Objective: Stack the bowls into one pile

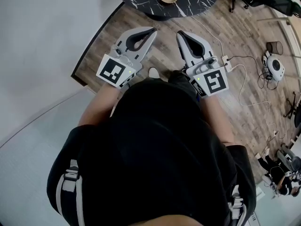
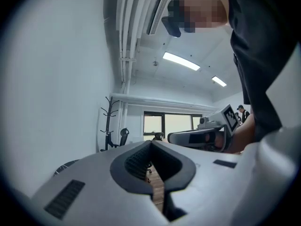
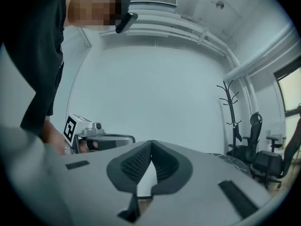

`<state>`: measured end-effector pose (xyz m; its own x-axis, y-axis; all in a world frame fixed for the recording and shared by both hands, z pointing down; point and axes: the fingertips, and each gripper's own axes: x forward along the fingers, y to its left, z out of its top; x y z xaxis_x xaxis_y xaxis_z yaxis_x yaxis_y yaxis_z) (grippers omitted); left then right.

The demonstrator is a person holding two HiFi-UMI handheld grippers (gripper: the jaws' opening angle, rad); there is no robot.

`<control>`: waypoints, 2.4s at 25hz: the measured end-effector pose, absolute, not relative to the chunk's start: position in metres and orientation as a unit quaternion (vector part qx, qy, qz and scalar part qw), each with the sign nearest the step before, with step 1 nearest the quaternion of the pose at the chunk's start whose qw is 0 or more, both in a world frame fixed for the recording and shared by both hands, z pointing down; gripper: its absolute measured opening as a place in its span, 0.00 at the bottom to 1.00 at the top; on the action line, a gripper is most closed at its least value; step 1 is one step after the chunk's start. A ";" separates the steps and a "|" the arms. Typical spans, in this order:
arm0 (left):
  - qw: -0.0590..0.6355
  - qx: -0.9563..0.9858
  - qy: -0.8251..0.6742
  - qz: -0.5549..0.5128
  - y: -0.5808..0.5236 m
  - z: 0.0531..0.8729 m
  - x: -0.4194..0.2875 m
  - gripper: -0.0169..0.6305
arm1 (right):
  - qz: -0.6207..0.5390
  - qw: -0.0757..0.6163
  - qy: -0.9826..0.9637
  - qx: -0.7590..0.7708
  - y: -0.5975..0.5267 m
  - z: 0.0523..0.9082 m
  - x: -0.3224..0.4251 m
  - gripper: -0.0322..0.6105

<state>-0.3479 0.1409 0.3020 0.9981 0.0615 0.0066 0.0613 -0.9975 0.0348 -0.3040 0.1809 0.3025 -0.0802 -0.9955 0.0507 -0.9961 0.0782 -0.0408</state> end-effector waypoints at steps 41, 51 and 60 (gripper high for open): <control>-0.020 0.999 0.048 0.005 0.136 0.297 -0.212 0.03 | 0.044 0.019 -0.736 0.675 0.166 0.321 -0.174 0.05; -0.015 1.000 -0.010 0.014 0.131 0.287 -0.070 0.03 | 0.047 0.008 -0.775 0.630 0.154 0.321 -0.019 0.05; -0.020 0.995 -0.096 0.010 0.150 0.283 0.004 0.03 | 0.056 0.019 -0.820 0.569 0.166 0.328 0.060 0.05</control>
<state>0.0037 0.1498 0.2829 0.9813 -0.1917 0.0158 -0.1909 -0.9807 -0.0420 0.0603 0.1662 0.3277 -0.3507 -0.9317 0.0945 -0.9359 0.3451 -0.0708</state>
